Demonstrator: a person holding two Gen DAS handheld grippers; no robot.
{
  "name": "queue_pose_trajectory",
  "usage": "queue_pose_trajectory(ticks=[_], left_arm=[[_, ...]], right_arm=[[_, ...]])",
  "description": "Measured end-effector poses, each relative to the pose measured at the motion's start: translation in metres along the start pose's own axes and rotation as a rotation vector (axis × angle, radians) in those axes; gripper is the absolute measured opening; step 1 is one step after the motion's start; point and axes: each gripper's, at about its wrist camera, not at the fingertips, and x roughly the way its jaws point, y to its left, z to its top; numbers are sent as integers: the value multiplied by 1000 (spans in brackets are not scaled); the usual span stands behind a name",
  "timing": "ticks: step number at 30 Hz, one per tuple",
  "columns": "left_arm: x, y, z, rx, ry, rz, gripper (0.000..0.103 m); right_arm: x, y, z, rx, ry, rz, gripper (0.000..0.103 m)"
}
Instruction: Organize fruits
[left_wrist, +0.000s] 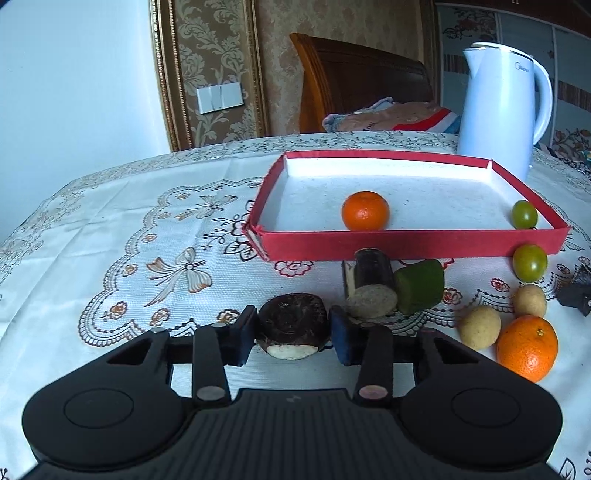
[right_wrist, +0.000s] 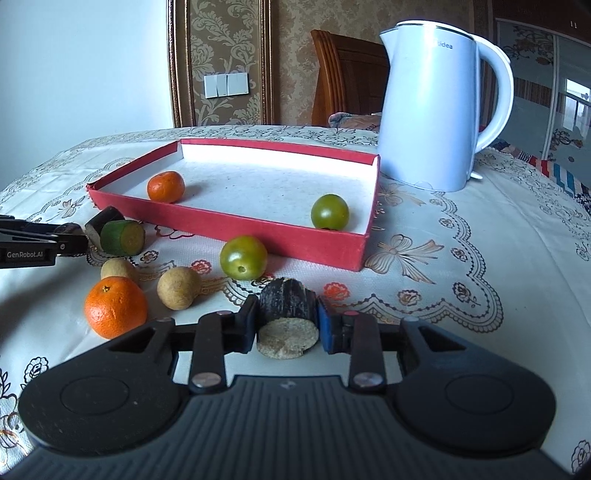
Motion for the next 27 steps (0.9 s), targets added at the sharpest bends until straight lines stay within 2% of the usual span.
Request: queue_pose_trajectory(ticks=[8, 18, 27], left_arm=[[-3, 3, 0, -24, -10, 21, 42], [-19, -10, 1, 7, -101, -3, 41], [-28, -20, 8, 6, -123, -47, 41]], right_arm=[[-5, -2, 0, 15, -30, -29, 31], [-8, -5, 0, 30, -51, -65, 31], [-8, -6, 0, 43, -54, -64, 31]])
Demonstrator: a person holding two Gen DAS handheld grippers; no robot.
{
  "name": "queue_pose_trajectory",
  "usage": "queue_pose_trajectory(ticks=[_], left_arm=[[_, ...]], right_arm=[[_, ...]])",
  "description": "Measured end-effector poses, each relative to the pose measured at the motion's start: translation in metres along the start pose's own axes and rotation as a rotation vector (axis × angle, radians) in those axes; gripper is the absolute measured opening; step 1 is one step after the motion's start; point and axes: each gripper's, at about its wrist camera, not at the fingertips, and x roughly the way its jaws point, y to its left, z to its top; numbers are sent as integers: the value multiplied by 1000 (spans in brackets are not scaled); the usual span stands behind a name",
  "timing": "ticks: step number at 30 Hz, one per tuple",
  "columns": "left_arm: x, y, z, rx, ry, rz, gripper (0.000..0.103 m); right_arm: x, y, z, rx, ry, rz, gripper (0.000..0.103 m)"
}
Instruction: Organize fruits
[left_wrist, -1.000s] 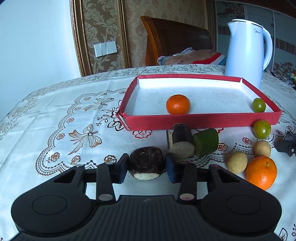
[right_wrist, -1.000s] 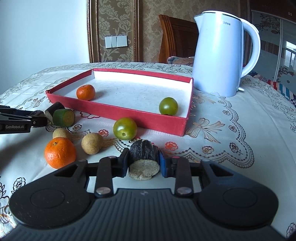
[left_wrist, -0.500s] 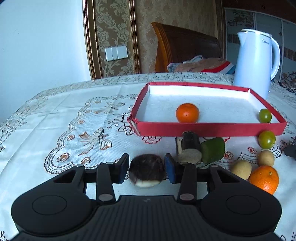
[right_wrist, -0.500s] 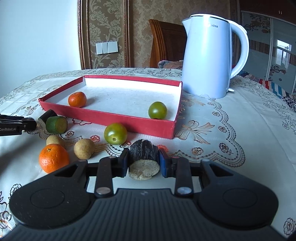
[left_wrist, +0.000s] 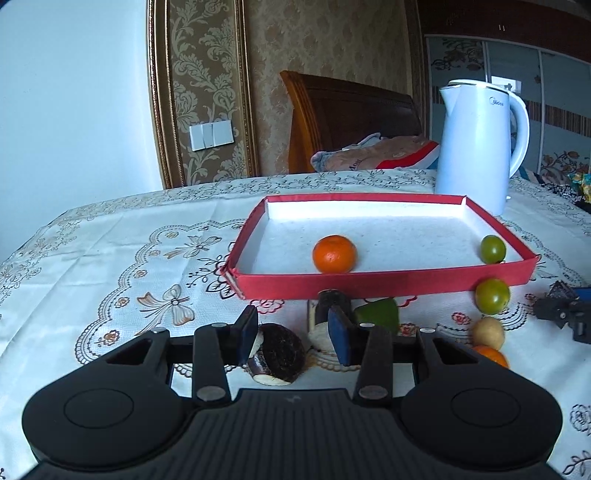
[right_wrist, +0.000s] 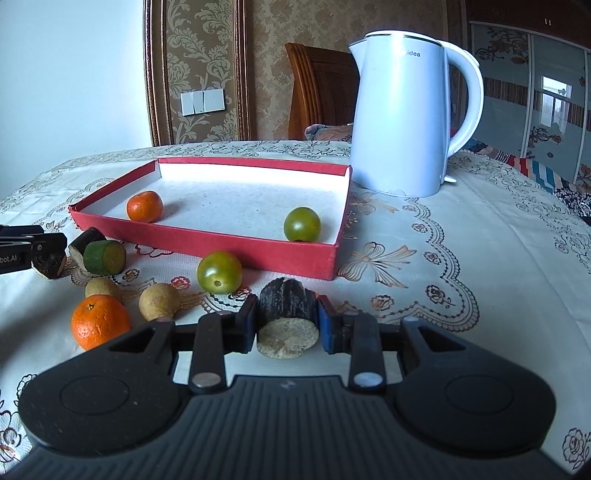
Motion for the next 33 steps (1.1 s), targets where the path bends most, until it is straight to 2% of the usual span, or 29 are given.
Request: queue_pose_trajectory(ticks=[8, 14, 18, 25, 33], left_arm=[[4, -18, 8, 37, 11, -45, 41], [13, -24, 16, 14, 38, -83, 40], [18, -30, 24, 19, 35, -81, 39], [32, -41, 42, 29, 15, -78, 39], [62, -54, 60, 42, 10, -52, 39]], right_arm=[[1, 0, 1, 4, 5, 1, 31], [2, 2, 4, -18, 12, -6, 31], [1, 3, 11, -46, -23, -47, 31], [10, -2, 40, -35, -61, -66, 31], [48, -11, 66, 17, -17, -65, 31]])
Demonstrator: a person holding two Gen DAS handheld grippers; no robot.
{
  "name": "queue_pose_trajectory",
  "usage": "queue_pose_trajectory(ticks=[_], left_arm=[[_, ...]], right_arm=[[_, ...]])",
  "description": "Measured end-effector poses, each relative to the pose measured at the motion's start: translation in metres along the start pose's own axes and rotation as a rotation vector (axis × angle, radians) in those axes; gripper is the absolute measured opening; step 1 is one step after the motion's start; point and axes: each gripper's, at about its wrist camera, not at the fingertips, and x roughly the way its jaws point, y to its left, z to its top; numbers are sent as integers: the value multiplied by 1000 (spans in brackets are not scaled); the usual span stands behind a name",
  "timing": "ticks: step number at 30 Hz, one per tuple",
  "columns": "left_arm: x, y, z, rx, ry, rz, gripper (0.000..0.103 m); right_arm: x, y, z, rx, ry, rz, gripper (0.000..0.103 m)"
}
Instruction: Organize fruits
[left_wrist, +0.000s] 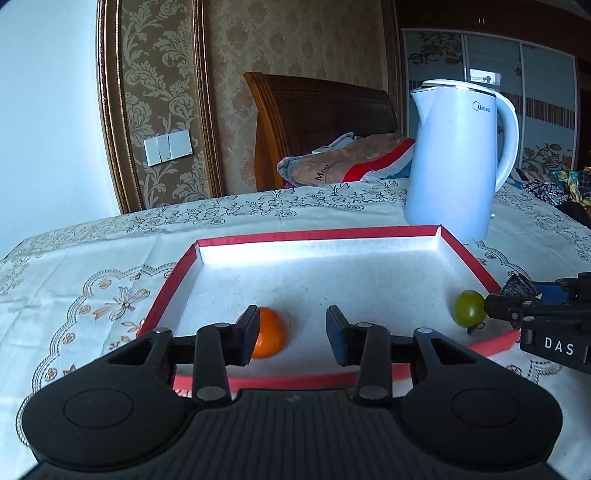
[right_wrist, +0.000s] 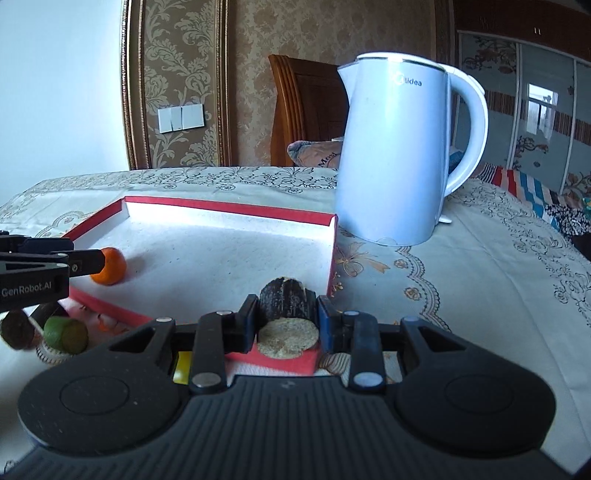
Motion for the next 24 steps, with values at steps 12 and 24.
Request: queue_pose_trajectory(ticks=[12, 24], left_arm=[[42, -8, 14, -26, 38, 21, 39], [68, -5, 14, -49, 72, 63, 39]], right_arm=[[51, 18, 28, -26, 12, -20, 31], [84, 29, 26, -69, 78, -45, 31]])
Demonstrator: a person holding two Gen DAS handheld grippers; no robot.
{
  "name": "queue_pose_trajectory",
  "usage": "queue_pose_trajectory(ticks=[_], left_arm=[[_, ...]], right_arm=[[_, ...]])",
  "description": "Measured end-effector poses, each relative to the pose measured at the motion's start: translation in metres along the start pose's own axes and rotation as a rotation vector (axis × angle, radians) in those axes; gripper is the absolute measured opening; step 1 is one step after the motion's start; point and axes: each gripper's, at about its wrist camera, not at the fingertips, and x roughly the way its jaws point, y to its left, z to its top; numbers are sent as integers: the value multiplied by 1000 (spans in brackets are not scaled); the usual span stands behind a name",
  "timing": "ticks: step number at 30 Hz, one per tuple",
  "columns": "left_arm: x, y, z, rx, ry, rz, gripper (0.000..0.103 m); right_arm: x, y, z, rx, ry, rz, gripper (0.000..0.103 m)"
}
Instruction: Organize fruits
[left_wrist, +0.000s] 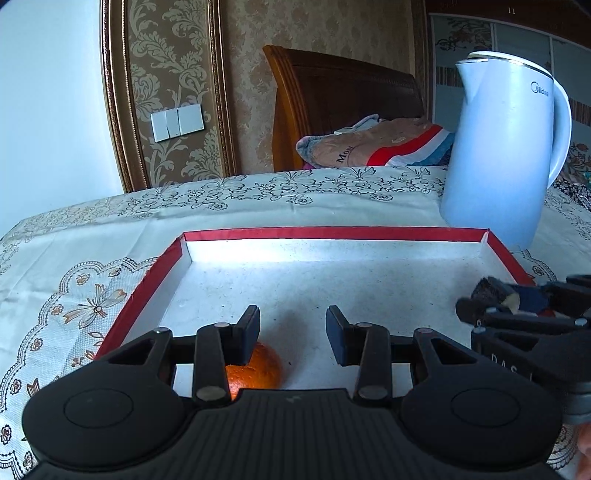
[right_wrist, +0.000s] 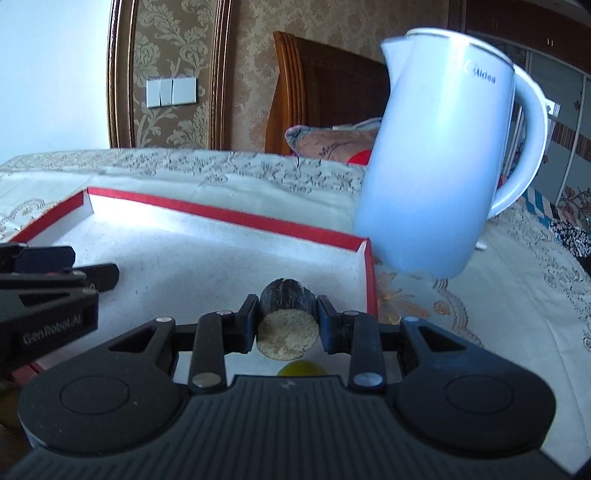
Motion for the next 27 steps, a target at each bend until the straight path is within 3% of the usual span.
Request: queue_pose_trajectory(ticks=[9, 27], left_arm=[[0, 10, 3, -28, 15, -36, 39], [6, 2, -6, 18, -37, 10, 39]], right_arm=[[5, -5, -5, 40, 11, -7, 31], [12, -12, -2, 77, 12, -7, 30]])
